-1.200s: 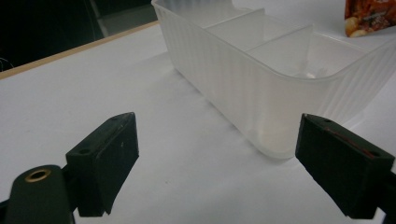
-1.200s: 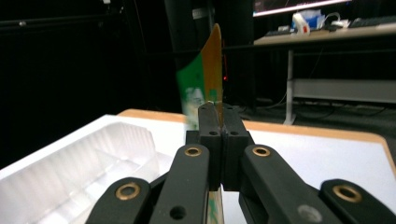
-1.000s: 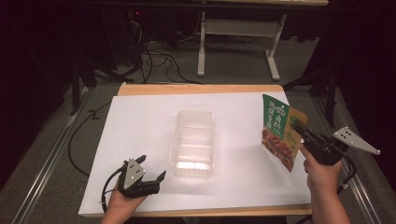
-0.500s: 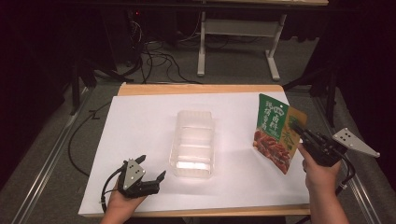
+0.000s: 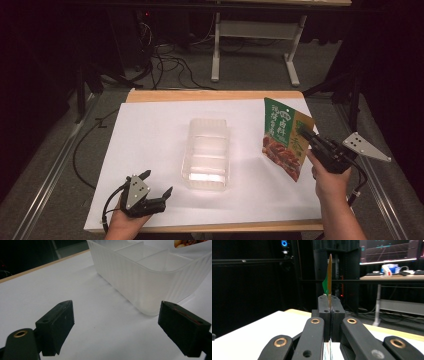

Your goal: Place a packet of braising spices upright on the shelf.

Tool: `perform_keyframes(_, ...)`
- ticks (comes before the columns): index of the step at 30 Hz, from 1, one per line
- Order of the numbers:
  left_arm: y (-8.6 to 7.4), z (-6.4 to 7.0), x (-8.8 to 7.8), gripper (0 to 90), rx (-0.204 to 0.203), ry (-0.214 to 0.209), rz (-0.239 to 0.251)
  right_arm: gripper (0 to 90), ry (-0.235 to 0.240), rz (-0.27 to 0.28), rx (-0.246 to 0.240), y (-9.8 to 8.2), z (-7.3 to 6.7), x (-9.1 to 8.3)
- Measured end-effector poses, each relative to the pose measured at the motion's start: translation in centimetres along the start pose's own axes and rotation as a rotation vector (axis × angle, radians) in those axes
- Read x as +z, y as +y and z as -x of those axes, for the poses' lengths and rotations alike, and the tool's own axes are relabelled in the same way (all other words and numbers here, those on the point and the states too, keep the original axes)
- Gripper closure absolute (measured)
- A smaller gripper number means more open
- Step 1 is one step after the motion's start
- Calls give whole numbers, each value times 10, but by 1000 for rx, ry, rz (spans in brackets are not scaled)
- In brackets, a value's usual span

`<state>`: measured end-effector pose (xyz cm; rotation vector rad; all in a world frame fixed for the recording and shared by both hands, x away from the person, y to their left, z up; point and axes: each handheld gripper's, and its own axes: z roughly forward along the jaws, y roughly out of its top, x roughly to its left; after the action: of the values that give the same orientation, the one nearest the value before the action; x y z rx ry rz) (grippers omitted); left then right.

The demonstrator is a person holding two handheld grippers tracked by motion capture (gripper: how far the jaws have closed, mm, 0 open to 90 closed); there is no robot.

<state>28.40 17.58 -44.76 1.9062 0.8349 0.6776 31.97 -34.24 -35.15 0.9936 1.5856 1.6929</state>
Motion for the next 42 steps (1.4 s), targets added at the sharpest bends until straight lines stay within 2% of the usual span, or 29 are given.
perform_keyframes(6,-2,0,-3,138,-3,1,-4,900,46,7,-10,3,-12,9)
perform_keyframes(7,-2,0,-3,138,-2,0,-7,900,68,2,-16,4,-20,14)
perform_keyframes(12,-2,1,-1,138,8,-8,-14,900,105,9,-16,7,-31,23)
perform_keyframes(20,-3,2,-1,138,6,-11,-12,900,178,20,-32,15,-51,47)
perform_keyframes(30,-4,1,-4,138,4,-10,-13,900,224,29,-43,25,-64,66)
perform_keyframes(42,-4,2,-4,138,4,-15,-18,900,270,38,-13,22,-74,93)
